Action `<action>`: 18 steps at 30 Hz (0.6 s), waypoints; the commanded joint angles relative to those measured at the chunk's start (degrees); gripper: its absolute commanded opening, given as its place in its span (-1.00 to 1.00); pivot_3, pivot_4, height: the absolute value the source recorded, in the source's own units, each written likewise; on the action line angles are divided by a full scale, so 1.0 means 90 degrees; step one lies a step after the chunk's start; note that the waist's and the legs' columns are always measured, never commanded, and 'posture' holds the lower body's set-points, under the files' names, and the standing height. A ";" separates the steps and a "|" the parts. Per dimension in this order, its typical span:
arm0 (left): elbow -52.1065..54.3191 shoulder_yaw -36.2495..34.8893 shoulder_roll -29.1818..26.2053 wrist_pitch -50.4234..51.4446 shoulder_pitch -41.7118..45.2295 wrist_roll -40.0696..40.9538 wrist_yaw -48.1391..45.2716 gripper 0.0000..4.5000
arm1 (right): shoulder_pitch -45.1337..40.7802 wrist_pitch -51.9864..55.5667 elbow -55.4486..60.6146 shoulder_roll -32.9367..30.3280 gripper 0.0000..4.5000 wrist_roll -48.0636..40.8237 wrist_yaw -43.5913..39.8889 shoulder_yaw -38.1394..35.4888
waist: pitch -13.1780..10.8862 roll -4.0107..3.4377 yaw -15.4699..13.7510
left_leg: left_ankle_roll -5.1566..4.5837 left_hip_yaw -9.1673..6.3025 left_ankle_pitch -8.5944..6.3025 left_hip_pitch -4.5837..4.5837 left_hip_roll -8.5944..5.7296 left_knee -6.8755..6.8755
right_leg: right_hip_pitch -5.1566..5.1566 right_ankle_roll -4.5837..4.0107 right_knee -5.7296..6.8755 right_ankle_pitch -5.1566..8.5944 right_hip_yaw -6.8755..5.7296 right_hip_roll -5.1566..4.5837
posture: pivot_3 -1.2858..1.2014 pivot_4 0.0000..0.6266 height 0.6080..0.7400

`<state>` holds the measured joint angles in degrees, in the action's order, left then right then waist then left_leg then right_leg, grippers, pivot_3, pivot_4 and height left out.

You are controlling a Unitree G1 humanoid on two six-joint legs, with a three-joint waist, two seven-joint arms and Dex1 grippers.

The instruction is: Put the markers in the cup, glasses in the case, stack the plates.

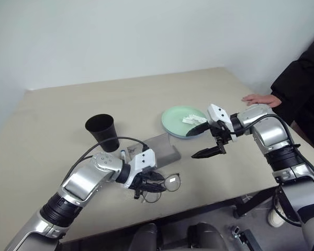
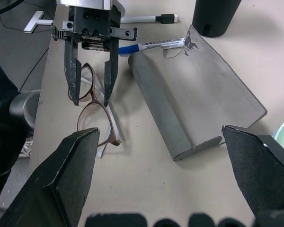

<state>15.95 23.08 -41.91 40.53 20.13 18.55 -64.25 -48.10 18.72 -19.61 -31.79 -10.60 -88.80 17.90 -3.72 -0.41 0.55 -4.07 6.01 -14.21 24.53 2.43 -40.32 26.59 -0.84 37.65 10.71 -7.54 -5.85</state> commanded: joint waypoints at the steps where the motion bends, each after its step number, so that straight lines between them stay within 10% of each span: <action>1: 0.0015 -0.0028 -0.0009 -0.0118 0.0163 -0.0109 -0.0010 -0.17 | -0.0045 0.0000 0.0241 -0.0006 1.00 -0.0083 0.0040 -0.0105 | 0.0000 0.0000 0.0001 | 0.0000 0.0000 0.0000 0.0000 0.0000 0.0000 | 0.0000 0.0000 0.0000 0.0000 0.0000 0.0000 | 0.03 -1.00 0.40; 12: 0.0034 -0.0025 -0.0038 -0.0116 0.0129 -0.0122 -0.0104 -0.17 | -0.0039 0.0024 0.0260 0.0007 1.00 -0.0072 0.0067 -0.0088 | 0.0000 0.0000 0.0000 | 0.0000 -0.0003 0.0000 0.0000 0.0000 -0.0004 | -0.0003 0.0000 0.0000 0.0000 -0.0002 0.0000 | 0.03 -1.00 0.40; 18: 0.0033 -0.0026 -0.0030 -0.0100 0.0128 -0.0165 -0.0080 -0.86 | -0.0035 0.0045 0.0286 0.0006 1.00 -0.0078 0.0074 -0.0081 | 0.0000 0.0000 -0.0001 | 0.0000 -0.0006 0.0000 0.0000 0.0000 -0.0006 | -0.0005 0.0000 0.0001 0.0000 -0.0005 0.0000 | 0.03 -1.00 0.40</action>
<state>16.03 23.27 -41.89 39.97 20.23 17.76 -65.16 -48.07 19.34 -19.18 -31.79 -10.60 -88.37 17.90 -3.72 -0.42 0.54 -4.08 5.95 -14.21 24.52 2.43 -40.38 26.53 -0.84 37.66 10.71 -7.59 -5.85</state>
